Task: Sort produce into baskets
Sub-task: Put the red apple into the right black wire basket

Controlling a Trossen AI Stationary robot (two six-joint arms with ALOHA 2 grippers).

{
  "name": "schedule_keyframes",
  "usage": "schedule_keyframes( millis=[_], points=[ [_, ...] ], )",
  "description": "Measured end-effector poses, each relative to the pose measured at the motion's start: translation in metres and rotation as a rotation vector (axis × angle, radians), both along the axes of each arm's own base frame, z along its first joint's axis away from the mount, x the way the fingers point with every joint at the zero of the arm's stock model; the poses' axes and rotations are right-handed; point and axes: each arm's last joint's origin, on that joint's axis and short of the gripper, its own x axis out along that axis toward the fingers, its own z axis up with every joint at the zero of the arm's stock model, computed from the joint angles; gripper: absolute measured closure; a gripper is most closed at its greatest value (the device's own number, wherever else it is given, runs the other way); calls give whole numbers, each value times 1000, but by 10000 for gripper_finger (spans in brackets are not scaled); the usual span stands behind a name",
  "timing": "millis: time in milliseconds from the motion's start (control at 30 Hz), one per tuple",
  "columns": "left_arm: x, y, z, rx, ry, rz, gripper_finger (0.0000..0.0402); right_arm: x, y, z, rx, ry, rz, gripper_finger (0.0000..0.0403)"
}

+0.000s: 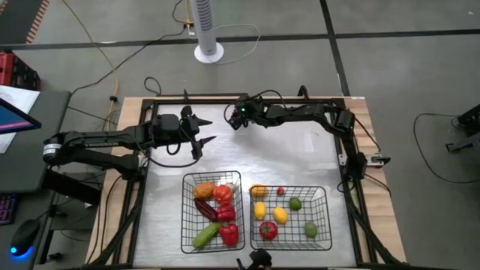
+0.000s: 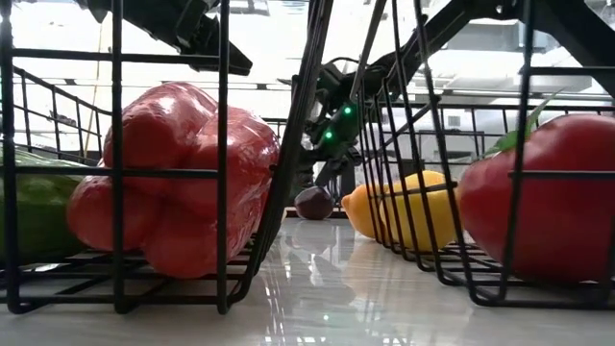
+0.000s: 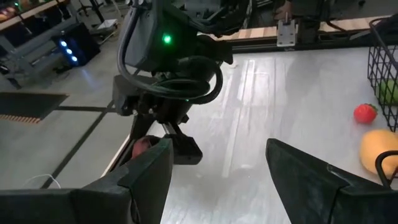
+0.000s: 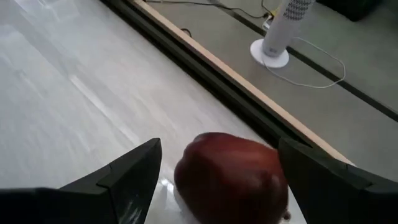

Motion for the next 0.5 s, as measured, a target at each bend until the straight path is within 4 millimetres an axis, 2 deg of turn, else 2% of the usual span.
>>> schedule_keyframes(
  millis=[500],
  points=[
    [-1,0,-2,-1,30,-2,155,-1,1,-6,69,76,33,54]
  ],
)
